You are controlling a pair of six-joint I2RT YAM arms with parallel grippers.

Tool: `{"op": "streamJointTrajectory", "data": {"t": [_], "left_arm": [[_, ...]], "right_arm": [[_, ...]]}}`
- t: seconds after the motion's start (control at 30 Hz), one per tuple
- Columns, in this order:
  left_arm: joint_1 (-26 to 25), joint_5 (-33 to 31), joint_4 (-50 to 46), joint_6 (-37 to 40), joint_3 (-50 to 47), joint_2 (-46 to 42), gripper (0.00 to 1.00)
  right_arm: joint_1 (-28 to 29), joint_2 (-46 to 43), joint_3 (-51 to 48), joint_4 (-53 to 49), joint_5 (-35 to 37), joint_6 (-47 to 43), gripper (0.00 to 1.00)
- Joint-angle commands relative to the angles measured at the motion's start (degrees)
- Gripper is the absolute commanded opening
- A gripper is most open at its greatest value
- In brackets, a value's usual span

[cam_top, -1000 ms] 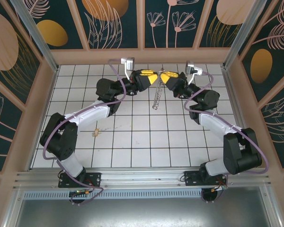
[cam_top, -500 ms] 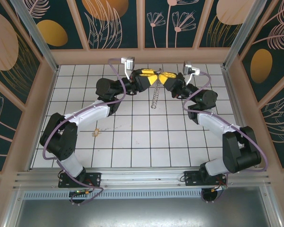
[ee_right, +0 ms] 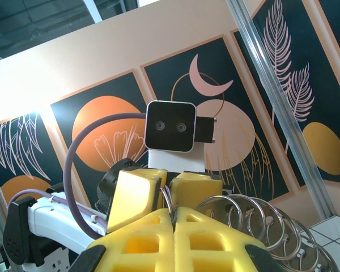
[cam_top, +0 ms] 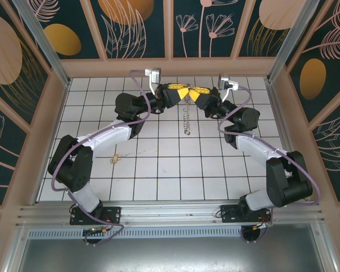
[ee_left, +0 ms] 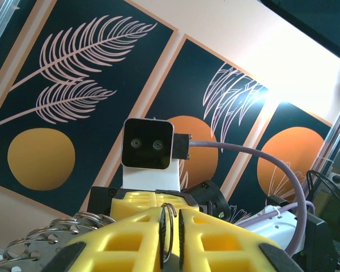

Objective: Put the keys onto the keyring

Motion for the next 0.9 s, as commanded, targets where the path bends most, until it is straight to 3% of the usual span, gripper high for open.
{"op": "streamJointTrajectory", "data": {"t": [0.0,0.13,0.23,0.3,0.87], "left_arm": [[-0.20,0.69,2.44,1.17,0.33,0.18,0.12],[-0.17,0.48,2.09,1.62,0.19,0.13,0.08],[-0.24,0.10,1.37,2.18,-0.17,-0.10,0.21],[-0.23,-0.21,0.49,3.04,-0.60,-0.55,0.25],[-0.20,-1.83,-3.49,7.42,-2.93,-2.86,0.22]], "right_arm": [[0.25,-0.24,2.24,2.30,0.42,-0.09,0.00],[0.26,-0.28,2.14,2.17,0.43,-0.16,0.00],[0.25,-0.33,2.15,1.81,0.60,-0.53,0.00],[0.30,-0.40,2.06,1.56,0.60,-0.66,0.00],[0.26,-0.59,1.77,1.11,0.91,-1.07,0.00]]}}
